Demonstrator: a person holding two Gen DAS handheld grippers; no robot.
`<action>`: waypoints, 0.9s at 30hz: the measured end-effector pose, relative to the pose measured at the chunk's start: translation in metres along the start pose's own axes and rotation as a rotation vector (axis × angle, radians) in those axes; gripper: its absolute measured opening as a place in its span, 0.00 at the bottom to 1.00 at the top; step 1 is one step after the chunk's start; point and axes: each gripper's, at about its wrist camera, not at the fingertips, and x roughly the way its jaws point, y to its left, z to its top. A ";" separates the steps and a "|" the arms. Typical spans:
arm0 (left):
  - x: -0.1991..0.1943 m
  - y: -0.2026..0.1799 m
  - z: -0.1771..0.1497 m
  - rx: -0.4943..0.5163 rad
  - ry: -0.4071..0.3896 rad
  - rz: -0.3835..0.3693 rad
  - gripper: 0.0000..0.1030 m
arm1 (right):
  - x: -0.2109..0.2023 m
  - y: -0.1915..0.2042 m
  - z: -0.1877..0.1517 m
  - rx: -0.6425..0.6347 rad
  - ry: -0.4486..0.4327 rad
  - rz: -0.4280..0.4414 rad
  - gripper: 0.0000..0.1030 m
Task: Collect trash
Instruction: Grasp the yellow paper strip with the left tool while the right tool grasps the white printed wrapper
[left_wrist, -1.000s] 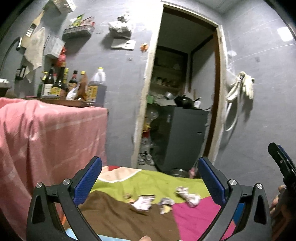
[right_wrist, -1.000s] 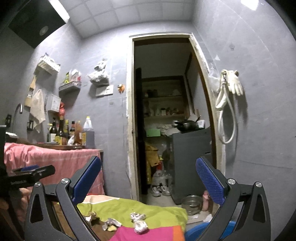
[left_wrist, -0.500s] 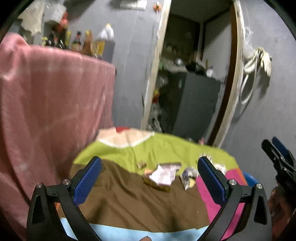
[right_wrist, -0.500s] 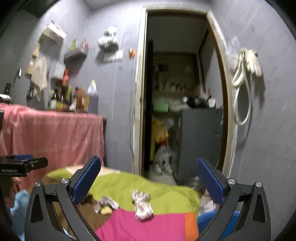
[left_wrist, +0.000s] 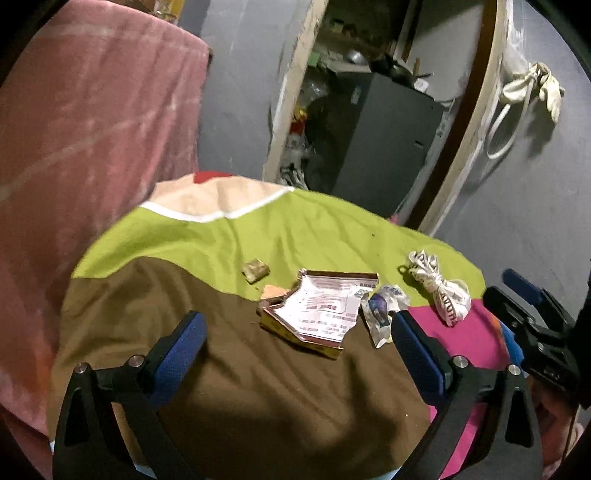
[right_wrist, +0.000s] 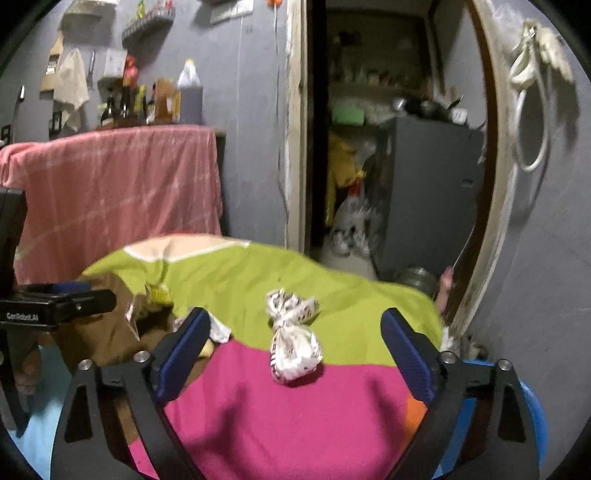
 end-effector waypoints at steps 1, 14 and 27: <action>0.003 -0.002 0.000 0.002 0.008 -0.001 0.91 | 0.007 -0.001 0.001 0.001 0.032 0.005 0.82; 0.042 0.005 0.005 0.001 0.134 -0.008 0.54 | 0.068 -0.023 0.000 0.079 0.291 0.069 0.55; 0.028 0.003 0.003 0.000 0.123 -0.048 0.41 | 0.070 -0.021 -0.002 0.097 0.320 0.127 0.22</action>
